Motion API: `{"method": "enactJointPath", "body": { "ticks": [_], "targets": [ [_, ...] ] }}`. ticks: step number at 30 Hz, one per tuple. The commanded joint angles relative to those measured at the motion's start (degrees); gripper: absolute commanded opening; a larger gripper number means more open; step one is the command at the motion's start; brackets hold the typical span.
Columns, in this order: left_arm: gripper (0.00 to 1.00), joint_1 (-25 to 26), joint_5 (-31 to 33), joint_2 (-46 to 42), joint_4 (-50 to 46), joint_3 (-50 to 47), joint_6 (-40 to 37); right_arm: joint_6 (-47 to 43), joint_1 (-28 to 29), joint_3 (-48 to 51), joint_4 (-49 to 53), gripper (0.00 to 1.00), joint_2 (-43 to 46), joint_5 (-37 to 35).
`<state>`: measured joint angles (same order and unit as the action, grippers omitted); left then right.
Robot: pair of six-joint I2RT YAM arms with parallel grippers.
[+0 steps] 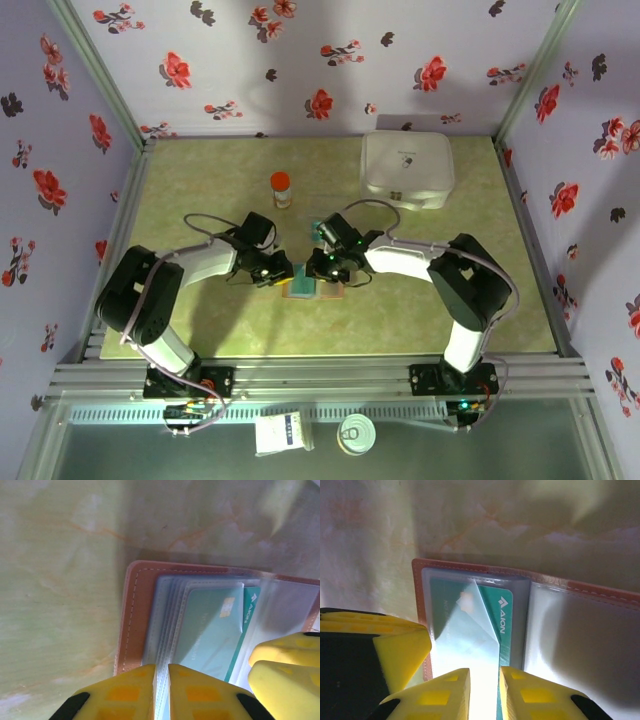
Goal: Take the credit cards out of the card holder
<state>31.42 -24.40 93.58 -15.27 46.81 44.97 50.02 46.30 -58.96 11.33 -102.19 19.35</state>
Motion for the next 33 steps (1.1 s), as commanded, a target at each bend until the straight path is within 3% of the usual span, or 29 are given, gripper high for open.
{"method": "enactJointPath", "body": {
  "ticks": [1, 22, 33],
  "targets": [
    [0.13, -0.39, 0.81, 0.83, -1.48, -0.92, -1.5, 0.87, 0.43, -1.55, -1.63, 0.23, -1.39, 1.38],
    [0.13, -0.74, 0.96, -0.04, -2.13, -0.72, -1.13, -1.15, 0.48, -1.34, 3.98, 0.21, 0.34, -3.79],
    [0.13, -1.07, 1.4, -2.84, -3.92, 0.99, -1.12, -0.45, 0.48, -0.81, 2.88, 0.21, 2.55, -2.79]
  ]
}}
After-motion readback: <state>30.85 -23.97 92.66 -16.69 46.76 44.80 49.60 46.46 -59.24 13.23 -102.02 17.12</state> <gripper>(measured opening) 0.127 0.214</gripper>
